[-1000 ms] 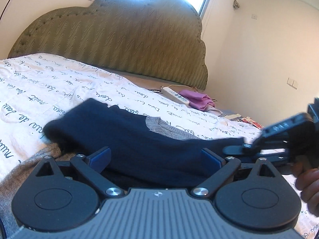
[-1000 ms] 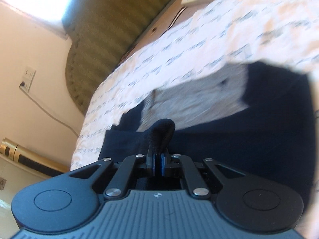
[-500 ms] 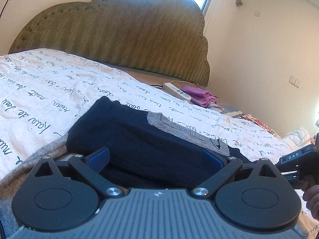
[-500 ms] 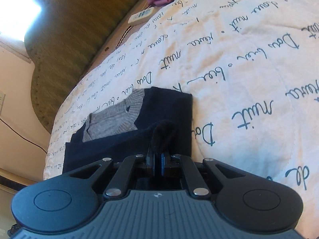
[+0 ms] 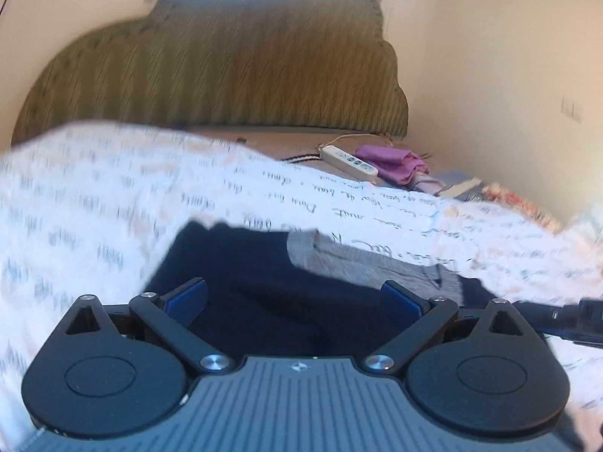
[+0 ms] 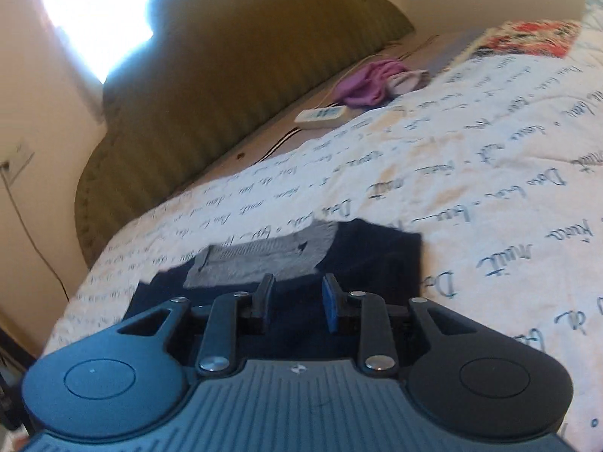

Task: Fold small clothes

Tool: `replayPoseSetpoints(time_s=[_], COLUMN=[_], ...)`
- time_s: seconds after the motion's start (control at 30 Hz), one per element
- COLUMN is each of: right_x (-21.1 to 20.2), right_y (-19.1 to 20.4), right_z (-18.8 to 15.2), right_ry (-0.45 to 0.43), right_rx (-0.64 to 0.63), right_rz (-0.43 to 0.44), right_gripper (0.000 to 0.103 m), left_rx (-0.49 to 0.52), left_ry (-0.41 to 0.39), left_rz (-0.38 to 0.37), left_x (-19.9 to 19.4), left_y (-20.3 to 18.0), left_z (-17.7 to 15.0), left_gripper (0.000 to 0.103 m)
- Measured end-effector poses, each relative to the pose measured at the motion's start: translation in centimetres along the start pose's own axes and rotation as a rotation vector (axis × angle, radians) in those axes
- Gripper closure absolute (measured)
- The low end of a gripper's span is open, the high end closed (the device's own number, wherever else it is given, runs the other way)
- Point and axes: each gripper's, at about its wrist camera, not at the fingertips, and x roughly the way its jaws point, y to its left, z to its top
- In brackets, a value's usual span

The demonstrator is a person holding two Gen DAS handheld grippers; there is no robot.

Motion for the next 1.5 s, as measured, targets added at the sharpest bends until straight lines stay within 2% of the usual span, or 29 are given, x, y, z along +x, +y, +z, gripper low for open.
replayPoseSetpoints(time_s=[0.03, 0.1, 0.13, 0.17, 0.2, 0.23, 0.27, 0.33, 0.43, 0.47, 0.53, 0.6, 0.67, 0.7, 0.73, 0.77, 0.83, 0.87, 0.97, 1.07, 1.27, 1.5], right_x=[0.8, 2.6, 3.3, 3.3, 3.2, 2.9, 2.7, 2.7, 2.7, 2.2, 0.4, -2.1, -3.4, -3.4, -3.3, -3.1, -3.5, -3.9, -5.6, -6.3, -9.6, -12.9], right_y=[0.5, 0.8, 0.6, 0.0, -0.6, -1.2, -1.7, -2.5, -1.5, -0.4, 1.5, 2.8, 3.7, 4.0, 4.3, 4.5, 5.2, 5.5, 6.0, 6.2, 7.1, 8.3], right_z=[-0.3, -0.9, -1.4, -2.1, -2.6, -3.4, -3.7, -3.5, -3.2, -3.1, -3.3, -4.4, -6.1, -7.1, -8.1, -9.1, -10.5, -10.5, -11.0, -12.7, -15.1, -18.0], right_ry=[0.012, 0.04, 0.053, 0.039, 0.008, -0.022, -0.031, -0.025, -0.011, -0.004, -0.006, -0.018, 0.006, 0.03, 0.05, 0.063, 0.042, 0.045, 0.047, 0.062, 0.059, 0.068], right_rx=[-0.03, -0.074, -0.084, -0.091, -0.098, -0.105, -0.084, -0.042, -0.092, -0.131, -0.121, -0.105, -0.089, -0.093, -0.109, -0.142, -0.21, -0.209, -0.181, -0.21, -0.202, -0.24], right_rz=[-0.017, -0.068, -0.102, -0.094, -0.069, -0.044, -0.023, 0.003, -0.031, -0.081, -0.163, -0.138, -0.131, -0.144, -0.159, -0.174, -0.222, -0.236, -0.218, -0.248, -0.25, -0.262], right_gripper=[0.076, 0.076, 0.078, 0.079, 0.079, 0.079, 0.079, 0.079, 0.079, 0.079, 0.078, 0.073, 0.061, 0.048, 0.038, 0.036, 0.036, 0.036, 0.035, 0.032, 0.031, 0.026], left_rx=[0.044, 0.12, 0.142, 0.18, 0.214, 0.205, 0.168, 0.158, 0.192, 0.21, 0.249, 0.283, 0.289, 0.301, 0.321, 0.344, 0.333, 0.328, 0.345, 0.381, 0.365, 0.385], left_ry=[0.026, 0.152, 0.201, 0.225, 0.194, 0.187, 0.201, 0.209, 0.197, 0.184, 0.161, 0.153, 0.164, 0.186, 0.215, 0.235, 0.211, 0.224, 0.226, 0.25, 0.28, 0.3], left_rz=[0.01, 0.025, 0.029, 0.036, 0.034, 0.018, 0.006, 0.006, 0.03, 0.054, 0.081, 0.049, 0.003, -0.011, -0.019, -0.016, -0.001, 0.003, 0.002, -0.007, -0.041, -0.041], left_x=[1.0, 3.8, 4.8, 5.5, 5.6, 5.6, 5.8, 6.2, 5.8, 5.1, 2.6, 0.0, -2.0, -2.5, -2.7, -2.8, -3.7, -4.1, -5.8, -7.2, -10.9, -16.1], left_y=[-0.3, -0.7, -0.7, -0.6, -0.4, 0.0, 0.7, 0.9, 0.5, 0.3, -0.3, -0.6, -0.5, -0.6, -0.6, -0.6, -0.3, -0.2, 0.2, 0.4, 1.6, 4.0], left_z=[0.3, 0.3, -0.1, -0.8, -1.6, -1.9, -1.8, -1.7, -1.7, -1.6, -1.5, -2.0, -3.1, -4.0, -4.9, -5.8, -6.4, -6.2, -6.3, -7.6, -9.4, -11.5], left_gripper=[0.003, 0.007, 0.004, 0.002, 0.002, 0.002, 0.002, 0.002, 0.002, 0.001, 0.006, 0.002, 0.0, 0.0, 0.001, 0.002, 0.0, 0.0, 0.001, 0.001, 0.0, 0.0])
